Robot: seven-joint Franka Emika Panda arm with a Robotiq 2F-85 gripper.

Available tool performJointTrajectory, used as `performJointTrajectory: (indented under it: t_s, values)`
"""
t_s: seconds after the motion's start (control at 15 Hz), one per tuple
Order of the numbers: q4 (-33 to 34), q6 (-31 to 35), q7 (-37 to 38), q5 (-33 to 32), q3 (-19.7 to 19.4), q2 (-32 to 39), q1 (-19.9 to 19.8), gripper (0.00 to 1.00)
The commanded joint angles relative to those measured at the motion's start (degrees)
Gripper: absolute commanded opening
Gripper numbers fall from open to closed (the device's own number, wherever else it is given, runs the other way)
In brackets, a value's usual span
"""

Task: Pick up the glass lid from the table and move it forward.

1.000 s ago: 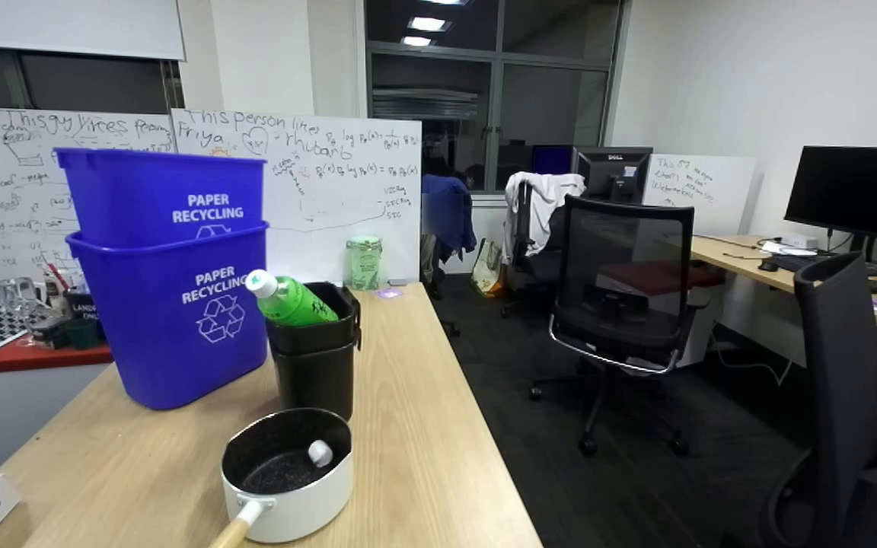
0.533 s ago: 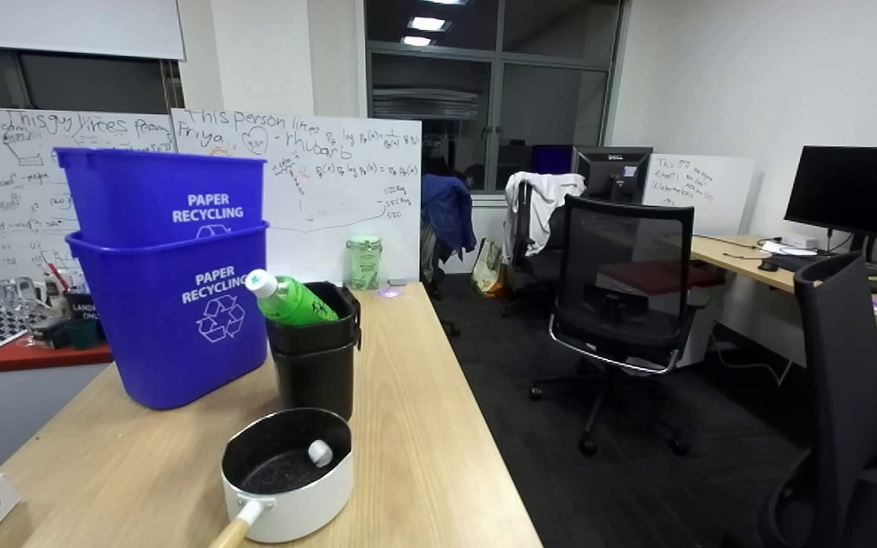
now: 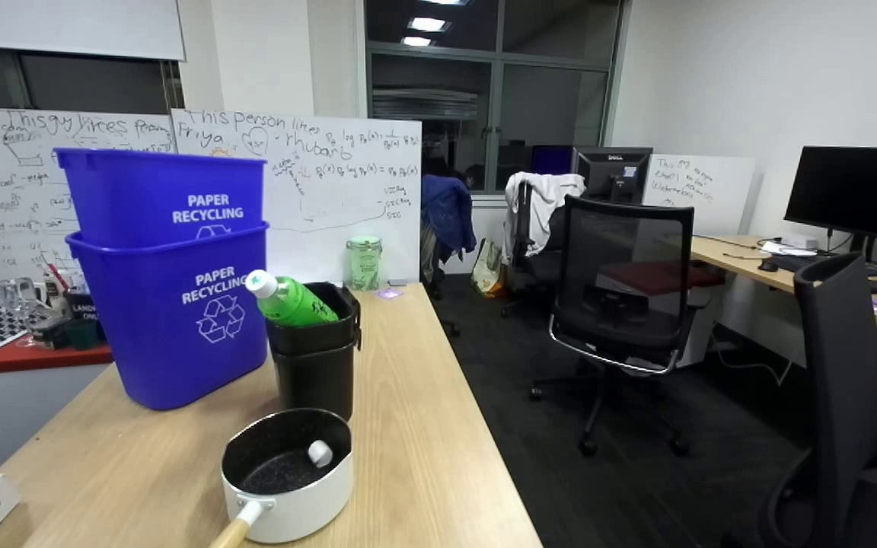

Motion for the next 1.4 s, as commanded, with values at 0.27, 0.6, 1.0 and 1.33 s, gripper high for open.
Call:
performJointTrajectory:
  t_s: [0.27, 0.6, 1.0, 1.33]
  values:
    - [0.0, 5.4, 13.3, -10.5, -5.5, 6.5, 0.5, 1.0]
    - [0.1, 10.1, 19.5, -14.8, -10.5, 9.5, 0.9, 0.99]
    - [0.1, 13.3, 24.9, -14.7, -9.1, 9.2, -1.5, 1.0]
    - [0.1, 13.3, 27.3, -13.5, -8.4, 8.9, -1.6, 1.0]
